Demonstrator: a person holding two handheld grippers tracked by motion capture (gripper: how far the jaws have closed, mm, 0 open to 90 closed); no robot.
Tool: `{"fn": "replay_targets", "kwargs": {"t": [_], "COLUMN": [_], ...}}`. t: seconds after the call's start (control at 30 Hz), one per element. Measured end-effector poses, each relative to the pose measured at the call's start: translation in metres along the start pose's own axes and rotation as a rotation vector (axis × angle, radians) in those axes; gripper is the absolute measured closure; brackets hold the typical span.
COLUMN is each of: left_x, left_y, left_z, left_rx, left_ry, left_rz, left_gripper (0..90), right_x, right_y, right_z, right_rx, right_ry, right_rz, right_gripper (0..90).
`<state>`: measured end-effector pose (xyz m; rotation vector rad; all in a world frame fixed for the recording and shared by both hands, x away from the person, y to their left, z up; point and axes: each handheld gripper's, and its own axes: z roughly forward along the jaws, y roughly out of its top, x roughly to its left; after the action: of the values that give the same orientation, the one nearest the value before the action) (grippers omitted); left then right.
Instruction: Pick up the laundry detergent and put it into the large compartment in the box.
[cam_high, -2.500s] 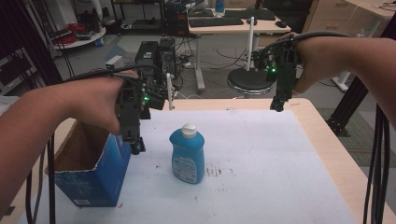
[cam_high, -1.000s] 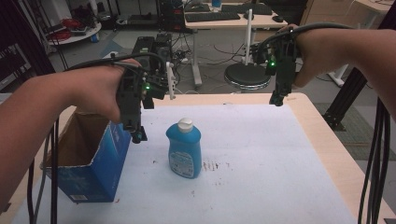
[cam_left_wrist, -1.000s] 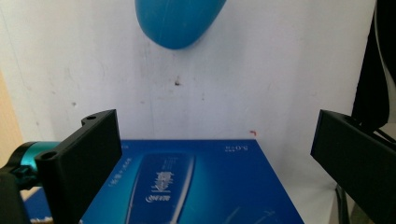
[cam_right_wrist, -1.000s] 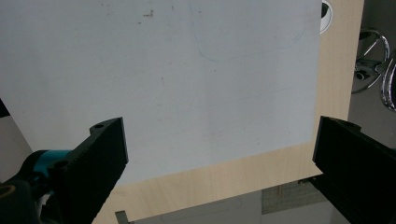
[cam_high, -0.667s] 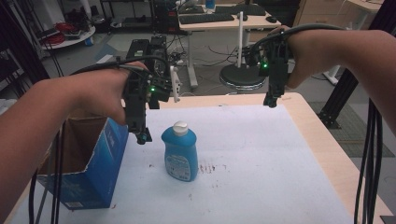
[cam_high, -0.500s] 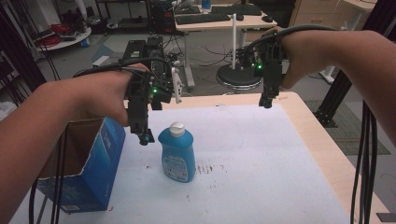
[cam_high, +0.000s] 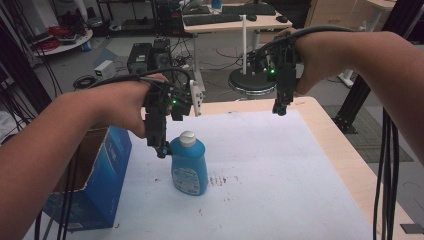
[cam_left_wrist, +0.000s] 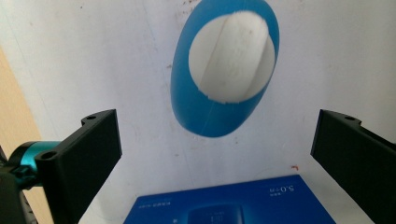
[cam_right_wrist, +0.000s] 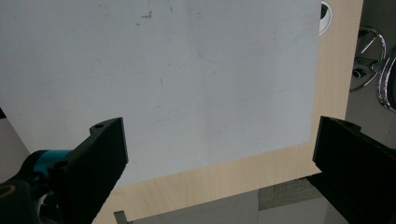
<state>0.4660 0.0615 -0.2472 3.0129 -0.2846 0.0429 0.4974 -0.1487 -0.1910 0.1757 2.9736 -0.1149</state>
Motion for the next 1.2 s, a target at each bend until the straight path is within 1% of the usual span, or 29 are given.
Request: {"fn": "replay_targets", "kwargs": {"t": [0.13,0.2,0.23,0.27,0.4,0.63,0.8,0.9,1.03,1.2], "left_x": [0.001,0.001,0.002,0.003,0.005,0.005,0.005,0.005,0.006,0.005], "left_y": [0.005,0.005,0.008,0.008,0.011,0.013,0.015,0.017,0.018,0.021], "left_z": [0.007,0.007,0.013,0.015,0.021,0.031,0.036,0.042,0.046,0.049], "left_rx": [-0.002,-0.002,0.004,0.008,-0.004,0.006,0.011,0.038,0.055,0.059], "left_ry": [-0.015,-0.015,-0.027,-0.031,-0.035,-0.046,-0.042,-0.042,-0.036,-0.037], "left_rz": [0.017,0.017,0.027,0.029,0.038,0.048,0.063,0.073,0.079,0.093], "left_gripper": [1.7,1.7,1.7,1.7,1.6,1.6,1.6,1.6,1.7,1.7], "right_x": [0.001,0.001,0.002,0.002,0.002,0.003,0.003,0.005,0.005,0.005], "right_y": [0.0,0.0,0.0,0.0,0.0,0.0,-0.001,-0.002,-0.005,-0.006], "right_z": [0.001,0.001,0.001,0.001,0.001,0.001,0.001,0.001,0.001,0.001], "right_rx": [0.0,0.002,0.003,0.001,0.001,0.005,0.002,0.002,-0.002,-0.002], "right_ry": [-0.001,0.0,0.001,0.001,0.0,0.0,0.0,-0.001,-0.004,-0.003], "right_rz": [0.004,0.007,0.007,0.005,0.008,0.01,0.011,0.011,0.014,0.019], "right_gripper": [2.1,2.1,2.1,2.1,2.1,2.1,2.1,2.1,2.1,2.1]}}
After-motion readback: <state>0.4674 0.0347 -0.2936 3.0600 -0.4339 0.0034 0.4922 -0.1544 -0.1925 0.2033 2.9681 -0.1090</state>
